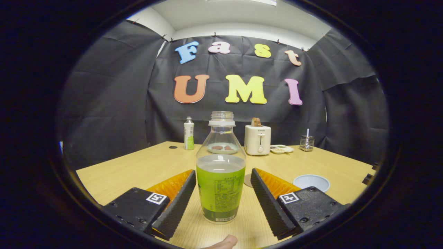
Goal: Take the bottle from table, then pour the juice into the cup, finally place the bottle on the coaster
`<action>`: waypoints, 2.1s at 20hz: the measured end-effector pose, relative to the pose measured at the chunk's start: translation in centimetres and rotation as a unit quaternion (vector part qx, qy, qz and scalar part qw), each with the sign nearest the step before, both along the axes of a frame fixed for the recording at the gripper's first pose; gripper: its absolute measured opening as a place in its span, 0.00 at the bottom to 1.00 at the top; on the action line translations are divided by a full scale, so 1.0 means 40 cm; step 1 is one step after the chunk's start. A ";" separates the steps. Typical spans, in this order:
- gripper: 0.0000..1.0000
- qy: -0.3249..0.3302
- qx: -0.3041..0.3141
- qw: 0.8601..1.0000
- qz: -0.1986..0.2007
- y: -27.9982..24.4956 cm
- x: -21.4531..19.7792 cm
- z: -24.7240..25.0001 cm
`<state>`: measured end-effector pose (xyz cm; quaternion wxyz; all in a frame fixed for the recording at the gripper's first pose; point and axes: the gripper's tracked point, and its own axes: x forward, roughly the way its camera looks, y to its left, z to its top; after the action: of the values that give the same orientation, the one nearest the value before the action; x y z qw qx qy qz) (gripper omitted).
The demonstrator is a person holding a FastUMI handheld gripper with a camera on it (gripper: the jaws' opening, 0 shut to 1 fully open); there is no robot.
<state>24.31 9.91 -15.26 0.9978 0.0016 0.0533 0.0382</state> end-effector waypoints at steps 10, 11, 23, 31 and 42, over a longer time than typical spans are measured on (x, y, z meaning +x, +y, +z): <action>0.81 0.020 0.008 1.000 -0.007 0.004 0.007 -0.002; 0.81 0.023 0.014 1.000 -0.005 0.006 0.003 0.005; 0.80 0.055 0.140 0.988 0.030 0.040 -0.035 0.098; 0.80 0.073 0.288 0.954 0.041 -0.008 -0.014 0.114; 0.79 0.107 0.550 0.826 0.058 -0.005 -0.004 0.137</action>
<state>24.16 9.72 -9.76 0.8158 0.5510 0.1301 0.1184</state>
